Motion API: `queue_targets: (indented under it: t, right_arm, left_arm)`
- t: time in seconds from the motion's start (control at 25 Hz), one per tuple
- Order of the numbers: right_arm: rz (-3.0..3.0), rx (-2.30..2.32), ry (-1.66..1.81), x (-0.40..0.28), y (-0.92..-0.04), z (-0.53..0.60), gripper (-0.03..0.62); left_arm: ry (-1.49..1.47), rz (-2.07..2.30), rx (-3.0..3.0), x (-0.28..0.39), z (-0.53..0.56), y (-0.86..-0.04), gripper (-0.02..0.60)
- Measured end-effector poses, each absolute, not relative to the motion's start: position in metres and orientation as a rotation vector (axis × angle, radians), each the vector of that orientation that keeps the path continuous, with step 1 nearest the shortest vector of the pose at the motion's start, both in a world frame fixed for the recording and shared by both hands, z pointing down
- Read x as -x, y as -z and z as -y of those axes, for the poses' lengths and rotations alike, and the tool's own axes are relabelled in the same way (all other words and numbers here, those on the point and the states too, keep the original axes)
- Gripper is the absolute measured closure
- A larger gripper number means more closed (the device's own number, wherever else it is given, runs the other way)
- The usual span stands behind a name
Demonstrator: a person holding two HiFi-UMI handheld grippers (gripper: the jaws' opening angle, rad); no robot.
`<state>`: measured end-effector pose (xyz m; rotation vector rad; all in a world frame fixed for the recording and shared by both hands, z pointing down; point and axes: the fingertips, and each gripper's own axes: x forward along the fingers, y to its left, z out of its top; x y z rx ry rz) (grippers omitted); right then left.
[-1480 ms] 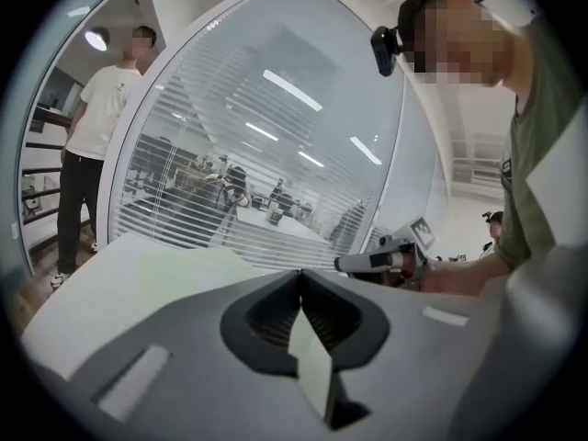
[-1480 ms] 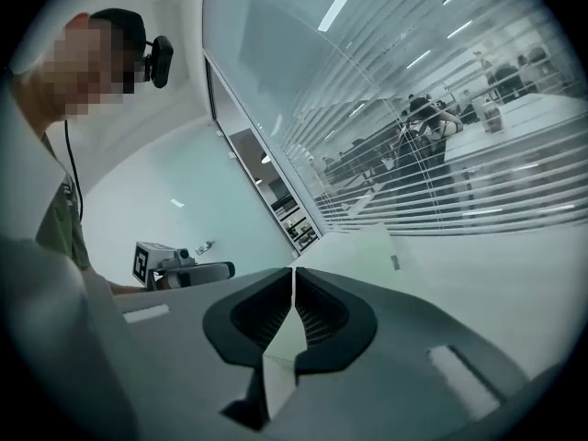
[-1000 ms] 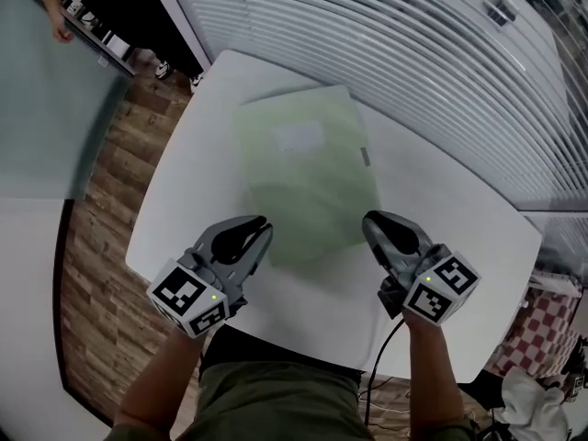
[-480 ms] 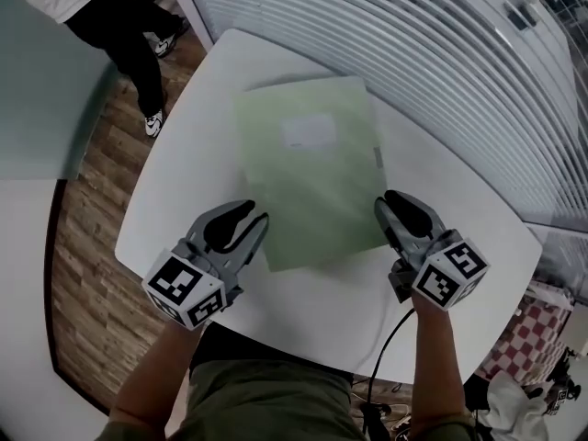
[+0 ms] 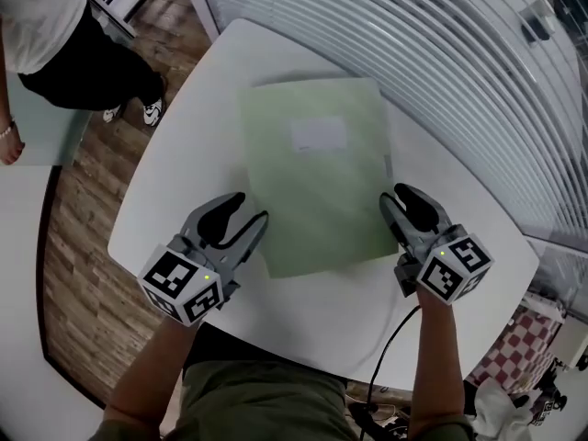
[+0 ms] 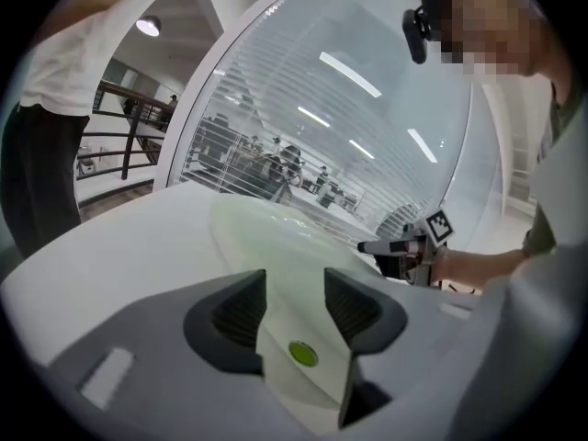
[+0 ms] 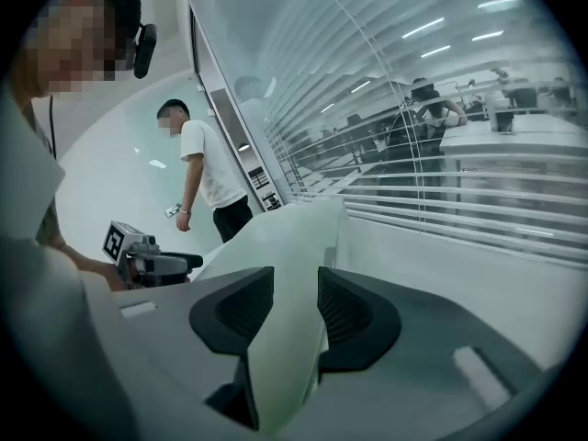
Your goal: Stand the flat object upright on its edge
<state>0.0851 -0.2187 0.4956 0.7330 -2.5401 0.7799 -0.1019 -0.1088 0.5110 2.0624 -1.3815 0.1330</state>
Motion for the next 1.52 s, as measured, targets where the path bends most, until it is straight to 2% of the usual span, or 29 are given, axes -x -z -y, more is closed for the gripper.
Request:
queue_targets:
  t: [0.08,0.2,0.36,0.8,1.52]
  right_arm:
    - [2.534,-0.741,-0.779,-0.086,-0.499,0.224,0.457]
    - [2.524,-0.750,-0.788,-0.088,-0.503,0.232,0.431]
    - [2.510,-0.736,-0.814,-0.087,-0.513,0.238,0.396]
    - [2.476,-0.637,-1.007,-0.083,-0.534,0.242,0.311]
    - [2.434,-0.496,-1.088,-0.072,-0.541,0.235,0.313]
  left_arm:
    - [-0.126,1.378,-2.045,0.102,0.110,-0.515,0.399]
    - [-0.122,1.369,-2.021,0.100,0.111,-0.519,0.339]
    - [-0.119,1.352,-1.996,0.099,0.113,-0.526,0.305]
    - [-0.069,1.298,-1.910,0.091,0.120,-0.544,0.301]
    - [-0.100,1.271,-1.801,0.090,0.122,-0.548,0.302]
